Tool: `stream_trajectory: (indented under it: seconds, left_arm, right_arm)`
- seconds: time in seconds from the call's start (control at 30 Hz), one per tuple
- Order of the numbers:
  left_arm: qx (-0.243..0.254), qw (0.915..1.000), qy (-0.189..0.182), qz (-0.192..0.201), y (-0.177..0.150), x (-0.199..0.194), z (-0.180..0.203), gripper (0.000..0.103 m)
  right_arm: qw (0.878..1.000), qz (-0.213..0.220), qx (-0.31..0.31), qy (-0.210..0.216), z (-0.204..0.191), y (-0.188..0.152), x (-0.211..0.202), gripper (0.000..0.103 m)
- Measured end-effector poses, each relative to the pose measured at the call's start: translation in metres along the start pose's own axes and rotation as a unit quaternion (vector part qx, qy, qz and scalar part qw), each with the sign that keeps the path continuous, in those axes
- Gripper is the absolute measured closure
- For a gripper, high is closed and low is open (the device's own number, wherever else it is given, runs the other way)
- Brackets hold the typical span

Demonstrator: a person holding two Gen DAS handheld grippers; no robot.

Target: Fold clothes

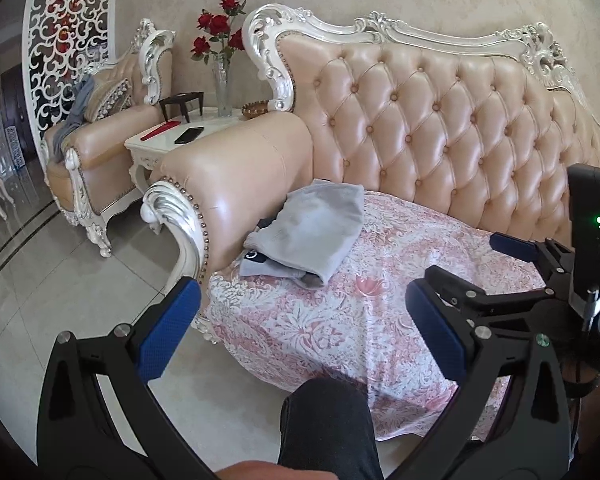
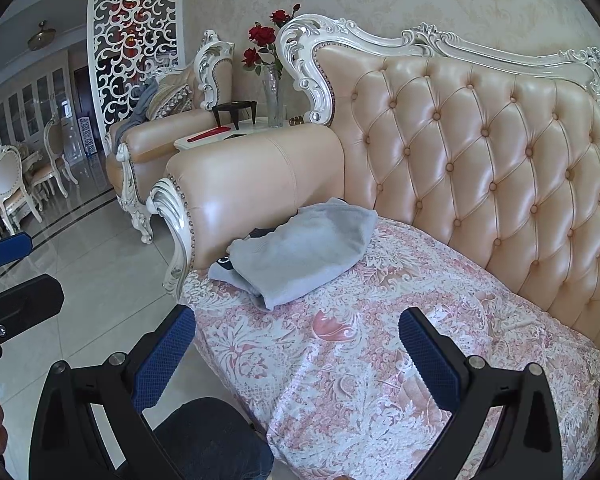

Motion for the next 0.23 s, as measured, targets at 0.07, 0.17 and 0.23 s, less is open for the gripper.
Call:
stream_trajectory:
  seconds: [0.07, 0.17, 0.23]
  left_arm:
    - [0.001, 1.0, -0.001, 0.0, 0.0009, 0.0001, 0.0007, 0.0]
    - [0.002, 1.0, -0.006, -0.005, 0.001, 0.0013, 0.0018, 0.0]
    - [0.003, 0.9999, -0.008, -0.006, 0.0017, 0.0015, 0.0029, 0.0]
  right_arm:
    - [1.0, -0.001, 0.0, -0.001, 0.0005, -0.0001, 0.0003, 0.0]
    - [1.0, -0.002, 0.003, 0.0, 0.0017, -0.0002, 0.0008, 0.0]
    - [1.0, -0.002, 0.002, 0.001, 0.0016, -0.0002, 0.001, 0.0]
Point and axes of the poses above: each gripper's, at about its wrist camera, not at the fingertips, and x roughly the way its jaws point, z to its right, y to its top, the point moved 3 cm from there along x, roughly the way its jaws point, and after that the axes turned 3 degrees about y, right-handed, at the moved point
